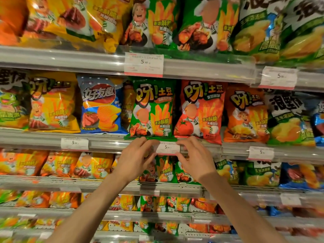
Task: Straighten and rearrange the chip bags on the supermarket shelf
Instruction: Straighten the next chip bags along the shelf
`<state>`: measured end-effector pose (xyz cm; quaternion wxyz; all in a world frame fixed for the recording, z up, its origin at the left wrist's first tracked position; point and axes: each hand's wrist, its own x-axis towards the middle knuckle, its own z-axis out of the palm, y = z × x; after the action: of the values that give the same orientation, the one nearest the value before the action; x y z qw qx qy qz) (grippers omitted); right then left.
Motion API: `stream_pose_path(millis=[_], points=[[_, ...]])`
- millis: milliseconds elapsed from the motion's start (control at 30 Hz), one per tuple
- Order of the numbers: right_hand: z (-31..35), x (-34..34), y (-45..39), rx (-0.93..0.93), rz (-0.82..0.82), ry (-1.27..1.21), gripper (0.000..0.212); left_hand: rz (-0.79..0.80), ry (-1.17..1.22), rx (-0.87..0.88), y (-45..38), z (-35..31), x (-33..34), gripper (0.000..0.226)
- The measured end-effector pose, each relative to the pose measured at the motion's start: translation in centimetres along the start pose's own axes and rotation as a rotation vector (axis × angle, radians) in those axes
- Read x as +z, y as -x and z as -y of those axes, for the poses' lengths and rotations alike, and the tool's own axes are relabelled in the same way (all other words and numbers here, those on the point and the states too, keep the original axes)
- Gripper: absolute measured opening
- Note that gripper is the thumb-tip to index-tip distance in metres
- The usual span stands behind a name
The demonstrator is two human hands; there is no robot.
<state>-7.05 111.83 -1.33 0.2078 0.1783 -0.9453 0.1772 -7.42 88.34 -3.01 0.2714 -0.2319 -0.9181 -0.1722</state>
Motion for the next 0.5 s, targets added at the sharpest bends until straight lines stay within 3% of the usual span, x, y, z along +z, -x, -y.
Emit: stream_pose_path(millis=[133,233,500], points=[[0.3,-1.6,-0.8,0.067,0.038,-0.173,0.033,-0.002,0.059,-0.027,0.0,0.1,-0.2,0.036],[1.3,-4.2,-3.2,0.064,-0.092,-0.371,0.031,0.009,0.102,-0.041,-0.1,0.1,-0.4,0.037],[5.0,-4.8,-10.8,0.046,0.048,-0.258,0.087,0.043,0.151,-0.061,-0.2,0.2,-0.7,0.039]])
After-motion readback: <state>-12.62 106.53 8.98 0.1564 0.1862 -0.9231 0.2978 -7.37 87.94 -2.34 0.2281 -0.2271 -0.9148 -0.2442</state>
